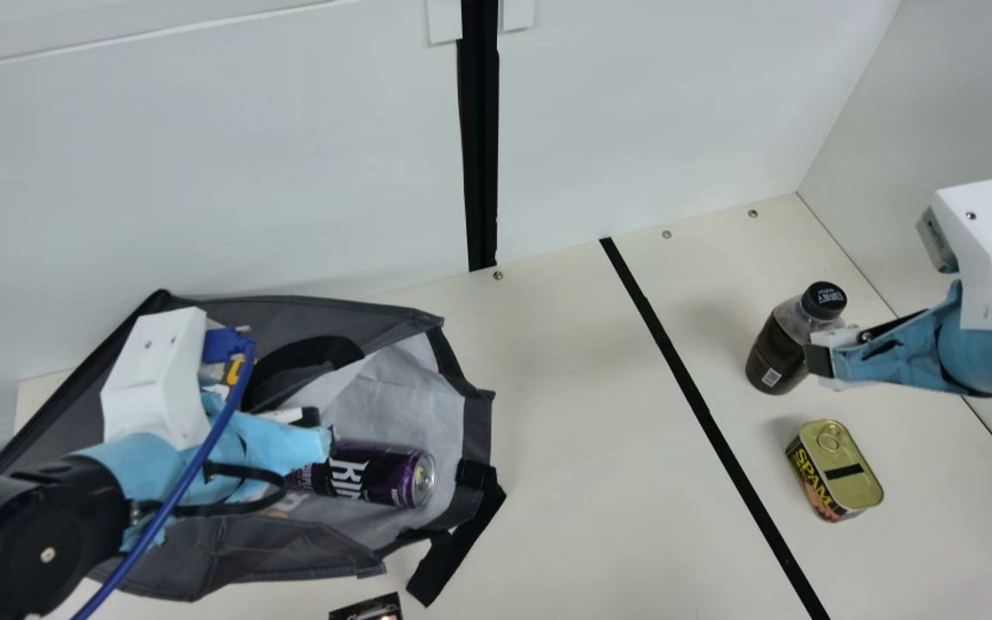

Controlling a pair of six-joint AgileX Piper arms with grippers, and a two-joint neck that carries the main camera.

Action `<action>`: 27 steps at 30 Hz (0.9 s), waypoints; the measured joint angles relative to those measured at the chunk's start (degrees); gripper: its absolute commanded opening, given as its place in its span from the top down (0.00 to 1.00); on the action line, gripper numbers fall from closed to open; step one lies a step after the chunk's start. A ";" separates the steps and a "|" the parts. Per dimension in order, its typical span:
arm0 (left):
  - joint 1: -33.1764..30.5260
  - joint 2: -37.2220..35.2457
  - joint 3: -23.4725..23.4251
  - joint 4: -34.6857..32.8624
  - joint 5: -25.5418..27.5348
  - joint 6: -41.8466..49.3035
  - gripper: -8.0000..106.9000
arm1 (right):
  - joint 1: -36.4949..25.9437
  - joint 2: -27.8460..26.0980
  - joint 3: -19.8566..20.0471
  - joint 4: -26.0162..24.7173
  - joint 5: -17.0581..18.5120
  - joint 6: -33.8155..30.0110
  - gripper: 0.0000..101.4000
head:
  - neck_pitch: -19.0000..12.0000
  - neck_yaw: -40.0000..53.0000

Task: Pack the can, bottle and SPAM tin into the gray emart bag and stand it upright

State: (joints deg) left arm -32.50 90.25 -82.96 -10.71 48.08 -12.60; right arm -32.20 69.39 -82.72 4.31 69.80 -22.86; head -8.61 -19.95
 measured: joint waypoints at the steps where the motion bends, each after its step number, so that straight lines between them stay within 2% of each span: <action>1: 0.00 0.00 0.00 0.00 0.00 0.00 1.00 | 0.00 0.65 -0.38 0.00 0.06 -0.12 0.06 | -0.09 0.09; 27: 0.00 0.00 0.00 0.00 0.00 0.00 1.00 | 0.45 16.72 -9.64 -0.71 0.05 -1.21 0.06 | -0.09 0.09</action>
State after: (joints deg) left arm -32.50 90.25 -82.96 -10.71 48.08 -12.60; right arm -31.75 86.10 -92.36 3.60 69.85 -24.07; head -8.70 -19.86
